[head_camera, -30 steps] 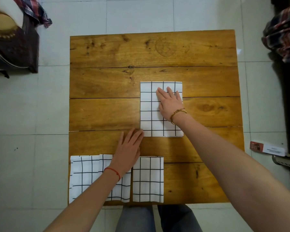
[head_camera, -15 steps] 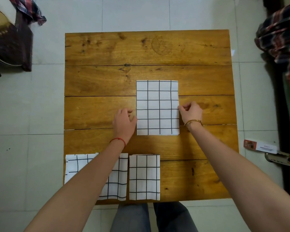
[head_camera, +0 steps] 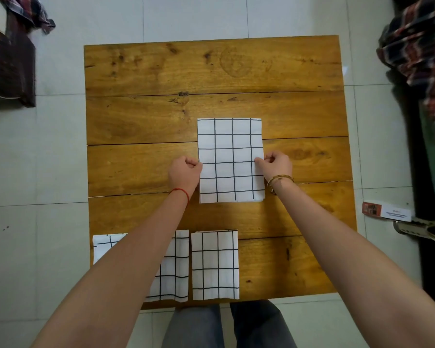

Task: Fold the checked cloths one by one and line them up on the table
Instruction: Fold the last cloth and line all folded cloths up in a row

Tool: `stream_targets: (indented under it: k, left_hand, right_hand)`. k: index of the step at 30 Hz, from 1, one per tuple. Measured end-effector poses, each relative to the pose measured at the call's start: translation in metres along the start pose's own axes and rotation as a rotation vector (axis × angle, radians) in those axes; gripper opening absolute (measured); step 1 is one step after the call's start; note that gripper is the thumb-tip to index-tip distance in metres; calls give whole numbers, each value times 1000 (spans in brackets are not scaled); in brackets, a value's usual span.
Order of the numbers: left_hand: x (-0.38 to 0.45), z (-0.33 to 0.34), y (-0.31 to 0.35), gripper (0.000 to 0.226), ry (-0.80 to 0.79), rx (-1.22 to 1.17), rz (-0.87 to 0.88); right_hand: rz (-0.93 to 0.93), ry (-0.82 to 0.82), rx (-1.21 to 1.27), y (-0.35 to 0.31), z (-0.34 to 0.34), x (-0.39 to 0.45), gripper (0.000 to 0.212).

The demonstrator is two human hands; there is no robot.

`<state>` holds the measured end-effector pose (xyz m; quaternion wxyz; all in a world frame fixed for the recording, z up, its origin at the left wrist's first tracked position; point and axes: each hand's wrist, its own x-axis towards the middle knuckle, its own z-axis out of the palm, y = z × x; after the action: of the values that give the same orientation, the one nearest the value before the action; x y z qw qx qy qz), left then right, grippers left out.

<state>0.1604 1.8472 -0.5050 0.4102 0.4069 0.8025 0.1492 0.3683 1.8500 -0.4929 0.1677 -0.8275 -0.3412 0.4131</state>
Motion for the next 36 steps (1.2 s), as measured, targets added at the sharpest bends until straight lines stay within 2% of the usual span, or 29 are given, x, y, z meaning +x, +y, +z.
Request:
stream_targets:
  k: [4,9,14,17,19,21,26,30,32,36]
  left_hand:
    - [-2,-7,1,10,-25,-106,-2]
    - [-7,-20,6,18,-110,-330,-135]
    - [-15,-35,5,33,-192,-382,-154]
    - [-18,-41,5,24,-233,-398,-151]
    - [-22,-45,5,17,-249,-429,-115]
    - [-27,-49,6,19,-248,-451,-53]
    - [-42,-58,10,13,-161,-414,202]
    - [-49,-66,9,10,-95,-341,436]
    - [-51,-69,9,10,-66,-304,505]
    - [-60,-73,12,11,-55,-359,465]
  right_hand:
    - [-46,-25,106,2,-5,-4,13]
    - [-43,-59,307,8,-7,-7,17]
    - [-62,-100,404,9,-11,-12,25]
    - [-66,-122,430,10,-13,-15,33]
    - [-53,-147,441,11,-15,-18,38]
    - [-58,-182,424,12,-16,-20,43]
    - [-276,-224,211,12,-20,-32,50]
    - [-417,-139,64,4,-25,-42,28]
    - [-422,-117,24,1,-29,-44,17]
    - [-391,-104,84,-3,-36,-46,15]
